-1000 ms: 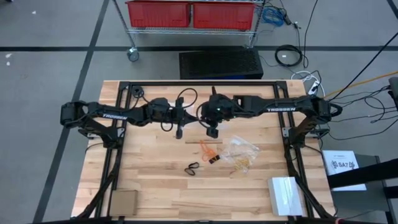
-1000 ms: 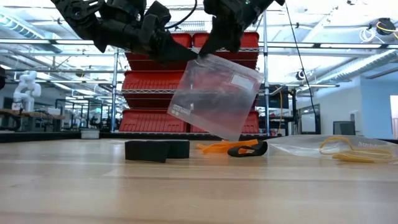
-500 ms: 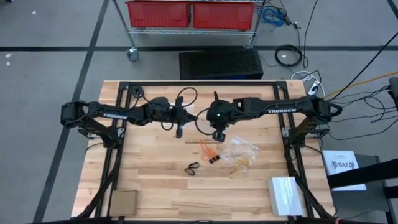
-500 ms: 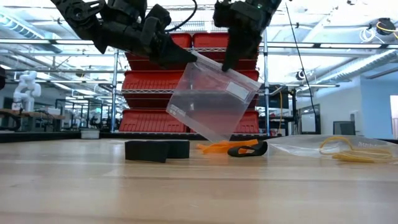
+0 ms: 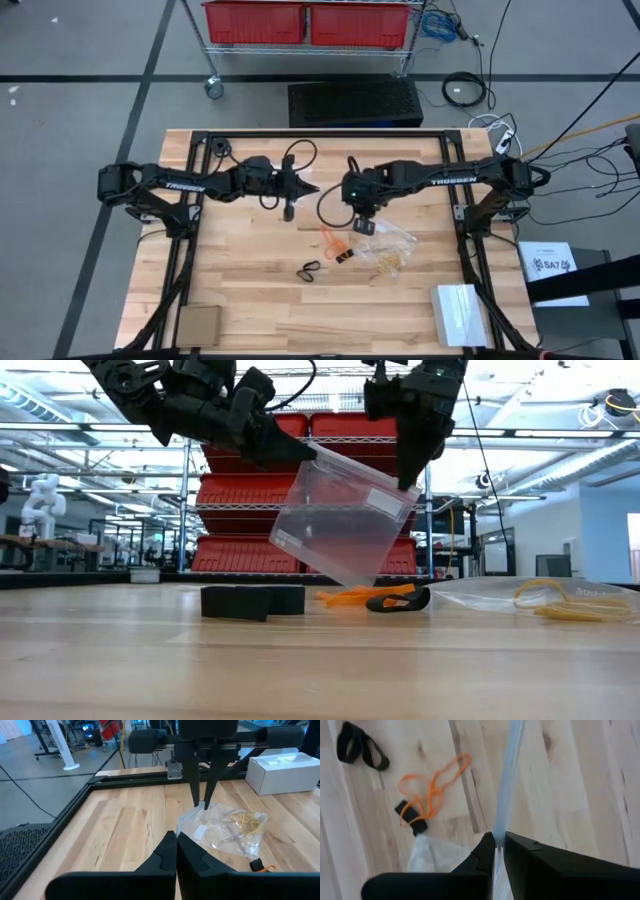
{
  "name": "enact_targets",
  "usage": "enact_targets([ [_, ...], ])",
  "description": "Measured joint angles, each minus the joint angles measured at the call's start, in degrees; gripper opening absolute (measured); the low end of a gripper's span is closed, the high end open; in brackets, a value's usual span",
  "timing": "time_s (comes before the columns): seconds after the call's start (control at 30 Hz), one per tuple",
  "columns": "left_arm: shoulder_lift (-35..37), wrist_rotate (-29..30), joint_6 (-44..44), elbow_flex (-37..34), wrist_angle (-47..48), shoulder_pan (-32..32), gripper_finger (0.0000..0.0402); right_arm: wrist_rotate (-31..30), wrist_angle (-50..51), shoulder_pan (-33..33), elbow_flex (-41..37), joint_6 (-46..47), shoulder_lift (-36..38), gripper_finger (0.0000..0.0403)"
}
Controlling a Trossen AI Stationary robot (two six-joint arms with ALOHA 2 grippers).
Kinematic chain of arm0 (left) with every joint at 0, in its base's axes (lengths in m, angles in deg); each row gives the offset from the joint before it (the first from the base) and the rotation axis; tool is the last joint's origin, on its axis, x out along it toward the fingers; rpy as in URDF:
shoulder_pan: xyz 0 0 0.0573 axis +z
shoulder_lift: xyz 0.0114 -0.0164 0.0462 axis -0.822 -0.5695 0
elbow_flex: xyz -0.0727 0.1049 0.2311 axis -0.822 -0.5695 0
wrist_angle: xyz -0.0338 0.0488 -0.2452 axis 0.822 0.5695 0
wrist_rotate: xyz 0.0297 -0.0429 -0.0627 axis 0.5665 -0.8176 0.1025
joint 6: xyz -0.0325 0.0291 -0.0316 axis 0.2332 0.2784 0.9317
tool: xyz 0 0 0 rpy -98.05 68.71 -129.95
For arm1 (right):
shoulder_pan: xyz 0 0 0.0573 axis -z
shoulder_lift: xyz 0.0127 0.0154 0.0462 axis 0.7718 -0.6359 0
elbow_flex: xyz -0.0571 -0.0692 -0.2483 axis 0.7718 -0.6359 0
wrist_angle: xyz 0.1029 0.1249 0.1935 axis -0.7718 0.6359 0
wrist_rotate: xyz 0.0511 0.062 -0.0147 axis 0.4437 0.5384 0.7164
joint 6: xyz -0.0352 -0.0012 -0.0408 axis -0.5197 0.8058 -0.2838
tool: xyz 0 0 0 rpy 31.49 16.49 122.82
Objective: Sort rubber bands
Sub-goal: Open the top right transparent zip lock bag
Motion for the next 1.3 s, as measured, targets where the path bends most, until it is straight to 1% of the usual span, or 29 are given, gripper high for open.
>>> enact_targets([
  [0.13, 0.0, 0.0, 0.0, 0.0, 0.0, 0.0, 0.0, 0.1, 2.5, -0.8, 0.0, 1.2, 0.0, 0.0013],
  [0.33, 0.0, 0.0, 0.0, 0.0, 0.2, 0.0, 0.0, -0.3, 3.5, -1.1, 0.0, 3.1, 0.0, 0.0014],
  [0.4, 0.0, 0.0, 0.0, 0.0, 0.2, 0.0, 0.0, -0.2, 3.6, -1.1, 0.0, 3.7, 0.0, 0.002],
  [0.53, 0.0, 0.4, 0.0, 0.0, 0.0, 0.0, 0.0, 0.4, 5.4, -1.2, -0.1, 5.3, 0.0, 0.0049],
  [0.8, 0.1, 0.5, 0.1, 0.0, 0.1, 0.0, 0.0, 0.5, 3.6, -1.2, -0.1, 5.4, 2.5, 0.0134],
  [0.9, 0.1, 0.4, 0.1, 0.0, 0.2, 0.0, 0.0, -0.4, 1.6, -1.5, -0.1, 3.2, 4.6, 0.0147],
  [0.93, 0.1, 0.4, 0.1, 0.0, 0.3, 0.0, 0.0, -2.1, 0.1, -1.6, -0.1, 2.1, 5.3, 0.0145],
  [1.0, 0.1, 0.3, 0.1, 0.0, 0.3, 0.0, 0.0, -6.5, -3.8, -1.8, -0.1, 0.3, 6.1, 0.0129],
  [1.1, 0.1, 0.1, 0.1, 0.0, 0.3, 0.0, 0.0, -11.5, -9.2, -1.9, 0.0, -3.9, 6.1, 0.0077],
  [1.17, 0.1, 0.1, 0.1, 0.0, 0.4, 0.0, 0.0, -12.8, -11.8, -1.6, 0.0, -7.1, 5.6, 0.003],
  [1.2, 0.1, 0.1, 0.1, 0.0, 0.4, 0.0, 0.0, -13.3, -13.1, -1.4, 0.0, -8.4, 5.2, 0.0016],
  [1.23, 0.1, 0.1, 0.1, 0.0, 0.4, 0.0, 0.0, -13.3, -14.0, -1.3, 0.0, -9.3, 4.8, 0.001],
  [1.3, 0.1, 0.1, 0.1, 0.0, 0.4, 0.0, 0.0, -12.9, -15.0, -0.7, 0.0, -10.0, 4.3, 0.001],
])
